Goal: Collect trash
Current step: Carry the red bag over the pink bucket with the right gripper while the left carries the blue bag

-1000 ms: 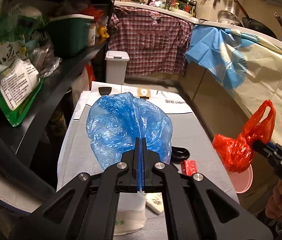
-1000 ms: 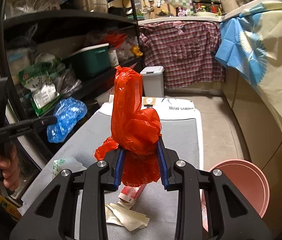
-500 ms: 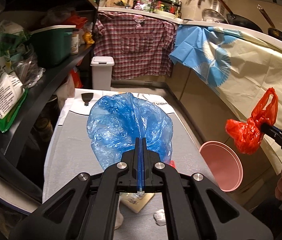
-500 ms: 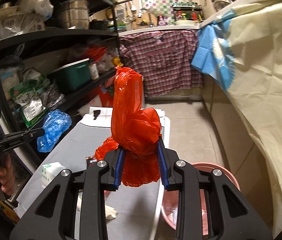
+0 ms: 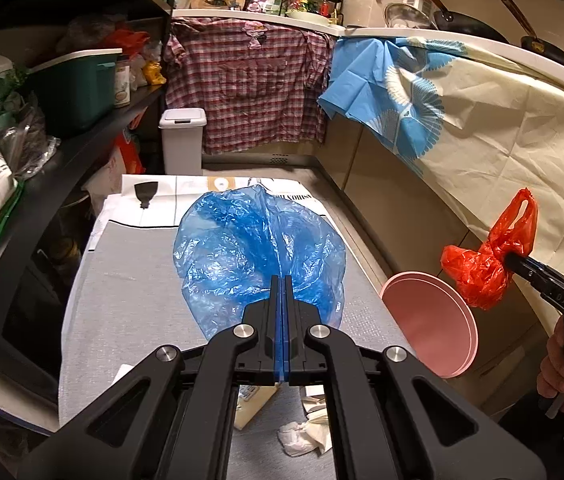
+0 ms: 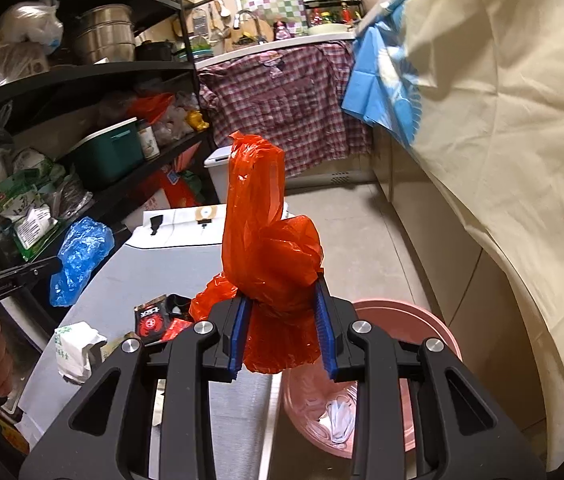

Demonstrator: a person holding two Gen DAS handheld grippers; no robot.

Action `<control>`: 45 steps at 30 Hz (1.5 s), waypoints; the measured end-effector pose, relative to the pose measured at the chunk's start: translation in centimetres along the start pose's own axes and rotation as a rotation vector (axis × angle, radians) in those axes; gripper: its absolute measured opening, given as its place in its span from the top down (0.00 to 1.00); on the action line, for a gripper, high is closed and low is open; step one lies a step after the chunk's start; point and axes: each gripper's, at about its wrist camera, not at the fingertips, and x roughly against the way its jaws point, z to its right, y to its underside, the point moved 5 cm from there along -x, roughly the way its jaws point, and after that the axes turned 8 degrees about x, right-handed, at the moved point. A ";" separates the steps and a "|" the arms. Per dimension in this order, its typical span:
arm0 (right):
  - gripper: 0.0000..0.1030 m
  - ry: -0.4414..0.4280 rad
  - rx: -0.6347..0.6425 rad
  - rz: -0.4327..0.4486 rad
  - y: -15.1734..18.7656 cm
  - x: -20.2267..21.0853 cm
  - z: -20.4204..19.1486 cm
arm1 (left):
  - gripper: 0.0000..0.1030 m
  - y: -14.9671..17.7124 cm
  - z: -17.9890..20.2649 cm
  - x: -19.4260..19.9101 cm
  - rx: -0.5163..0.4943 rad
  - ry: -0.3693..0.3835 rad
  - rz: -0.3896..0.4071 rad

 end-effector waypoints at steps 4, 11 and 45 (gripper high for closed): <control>0.70 0.035 -0.029 -0.010 0.7 -0.3 1.7 | 1.00 0.2 1.0 -0.6 -0.009 0.016 0.000; 0.70 0.089 -0.042 -0.008 1.4 0.0 3.4 | 1.00 0.6 3.3 -1.6 -0.033 0.065 0.007; 0.70 0.222 -0.140 -0.107 3.6 -1.1 10.1 | 1.00 4.0 16.9 -7.8 -0.208 0.193 -0.099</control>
